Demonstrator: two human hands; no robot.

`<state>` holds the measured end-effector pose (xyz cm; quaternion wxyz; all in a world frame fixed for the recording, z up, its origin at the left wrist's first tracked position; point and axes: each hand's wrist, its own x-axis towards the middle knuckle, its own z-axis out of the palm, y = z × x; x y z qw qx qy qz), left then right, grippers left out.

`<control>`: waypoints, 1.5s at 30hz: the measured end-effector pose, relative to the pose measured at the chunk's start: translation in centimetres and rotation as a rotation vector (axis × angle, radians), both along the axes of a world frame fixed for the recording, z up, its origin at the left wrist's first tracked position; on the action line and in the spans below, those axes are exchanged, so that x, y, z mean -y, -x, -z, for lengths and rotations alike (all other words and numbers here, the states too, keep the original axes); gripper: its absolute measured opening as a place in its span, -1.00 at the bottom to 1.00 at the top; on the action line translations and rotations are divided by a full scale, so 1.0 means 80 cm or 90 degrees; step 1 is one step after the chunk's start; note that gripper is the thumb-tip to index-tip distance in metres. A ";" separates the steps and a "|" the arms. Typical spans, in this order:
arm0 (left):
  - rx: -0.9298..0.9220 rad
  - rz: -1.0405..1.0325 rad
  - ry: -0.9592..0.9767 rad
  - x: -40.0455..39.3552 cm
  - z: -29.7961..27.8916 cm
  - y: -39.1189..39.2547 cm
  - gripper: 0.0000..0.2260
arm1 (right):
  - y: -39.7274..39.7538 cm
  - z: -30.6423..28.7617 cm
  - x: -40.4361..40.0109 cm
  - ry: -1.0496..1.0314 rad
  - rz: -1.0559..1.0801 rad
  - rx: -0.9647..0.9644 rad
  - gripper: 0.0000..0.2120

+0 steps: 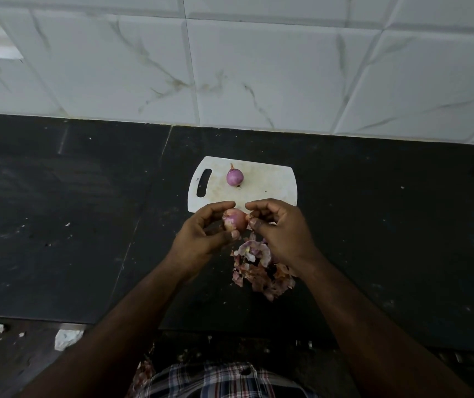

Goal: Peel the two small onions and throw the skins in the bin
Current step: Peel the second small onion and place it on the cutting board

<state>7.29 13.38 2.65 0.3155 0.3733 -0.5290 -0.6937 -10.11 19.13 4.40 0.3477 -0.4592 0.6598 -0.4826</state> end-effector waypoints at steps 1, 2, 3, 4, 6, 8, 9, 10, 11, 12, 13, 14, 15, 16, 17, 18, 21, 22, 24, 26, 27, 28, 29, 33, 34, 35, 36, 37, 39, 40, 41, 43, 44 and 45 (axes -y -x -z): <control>-0.004 -0.001 -0.006 0.000 0.000 0.000 -0.51 | 0.001 -0.001 -0.001 -0.004 -0.017 -0.008 -0.76; -0.004 0.001 -0.006 0.000 -0.001 0.000 -0.50 | 0.001 -0.004 -0.002 -0.005 -0.034 -0.009 -0.79; 0.003 0.006 0.003 -0.001 -0.001 0.000 -0.50 | 0.000 -0.006 -0.002 -0.003 -0.052 -0.012 -0.80; 0.018 0.011 0.022 -0.001 -0.002 -0.001 -0.50 | -0.001 -0.009 -0.003 0.004 -0.068 -0.023 -0.78; 0.047 0.021 0.058 0.000 -0.004 0.000 -0.50 | -0.008 -0.010 -0.001 0.025 -0.081 -0.072 -0.75; 0.054 0.017 0.062 0.000 -0.006 0.002 -0.49 | -0.013 -0.010 0.002 0.047 -0.057 -0.135 -0.82; 0.057 0.017 0.062 0.000 -0.007 0.003 -0.49 | -0.014 -0.010 0.004 0.051 -0.037 -0.154 -0.87; 0.061 0.019 0.065 0.000 -0.007 0.004 -0.49 | -0.013 -0.010 0.006 0.048 -0.020 -0.161 -0.91; 0.062 0.022 0.064 0.000 -0.008 0.004 -0.49 | -0.012 -0.009 0.007 0.039 -0.009 -0.160 -0.94; 0.061 0.024 0.060 -0.001 -0.007 0.003 -0.49 | -0.011 -0.008 0.008 0.027 -0.001 -0.155 -0.95; 0.057 0.027 0.055 -0.001 -0.008 0.002 -0.49 | -0.008 -0.007 0.009 0.014 0.008 -0.152 -0.94; 0.053 0.031 0.050 -0.002 -0.008 0.001 -0.49 | -0.006 -0.005 0.009 0.003 0.016 -0.153 -0.94; 0.048 0.034 0.046 -0.003 -0.008 0.001 -0.49 | -0.003 -0.003 0.009 -0.009 0.021 -0.157 -0.93; 0.042 0.034 0.040 -0.003 -0.008 0.000 -0.49 | 0.000 -0.001 0.008 -0.021 0.023 -0.166 -0.93; 0.031 0.031 0.029 -0.003 -0.007 -0.001 -0.49 | 0.003 0.001 0.007 -0.037 0.021 -0.179 -0.93; 0.017 0.025 0.014 -0.003 -0.007 -0.001 -0.49 | 0.007 0.004 0.005 -0.056 0.016 -0.187 -0.93; -0.008 0.018 -0.010 -0.002 -0.006 -0.003 -0.48 | 0.019 0.013 -0.001 -0.104 0.002 -0.170 -0.86; -0.006 0.021 -0.012 -0.002 -0.006 -0.003 -0.48 | 0.023 0.014 -0.002 -0.103 0.002 -0.152 -0.80; 0.003 0.023 -0.012 -0.001 -0.005 -0.003 -0.48 | 0.026 0.009 -0.001 -0.090 0.003 -0.095 -0.74; 0.015 0.031 -0.003 -0.001 -0.003 -0.001 -0.47 | 0.023 -0.001 0.001 -0.090 -0.027 -0.030 -0.74; 0.019 0.035 0.000 -0.001 -0.001 0.001 -0.47 | 0.019 -0.006 0.002 -0.093 -0.044 -0.017 -0.73; 0.020 0.037 0.003 -0.001 0.000 0.002 -0.47 | 0.015 -0.009 0.004 -0.089 -0.052 -0.019 -0.71; 0.019 0.039 0.006 -0.001 0.000 0.004 -0.47 | 0.012 -0.010 0.005 -0.081 -0.047 -0.023 -0.72; 0.021 0.046 0.016 0.000 0.001 0.005 -0.47 | 0.008 -0.009 0.010 -0.061 -0.009 0.030 -0.76; 0.019 0.048 0.015 0.000 0.000 0.004 -0.47 | 0.008 -0.007 0.011 -0.059 -0.005 0.021 -0.77; 0.014 0.049 0.011 0.000 -0.001 0.003 -0.47 | 0.010 -0.005 0.012 -0.058 -0.001 0.002 -0.77; 0.007 0.048 0.005 0.001 -0.001 0.001 -0.47 | 0.012 -0.001 0.012 -0.061 0.005 -0.024 -0.77; -0.005 0.044 -0.005 0.001 -0.002 0.000 -0.47 | 0.014 0.003 0.012 -0.069 0.007 -0.052 -0.77; -0.036 0.035 -0.029 0.002 -0.003 -0.002 -0.47 | 0.021 0.014 0.010 -0.100 0.011 -0.100 -0.77; -0.049 0.032 -0.038 0.003 -0.002 -0.003 -0.47 | 0.024 0.019 0.008 -0.115 0.012 -0.115 -0.77; -0.057 0.029 -0.046 0.004 -0.001 -0.004 -0.47 | 0.028 0.023 0.005 -0.129 0.014 -0.123 -0.77; -0.061 0.018 -0.058 0.005 0.002 -0.005 -0.47 | 0.033 0.025 0.002 -0.145 0.016 -0.137 -0.76; -0.060 0.012 -0.061 0.005 0.003 -0.005 -0.47 | 0.036 0.025 0.001 -0.154 0.007 -0.148 -0.73; -0.058 0.007 -0.063 0.005 0.004 -0.005 -0.47 | 0.037 0.025 0.001 -0.169 -0.009 -0.162 -0.71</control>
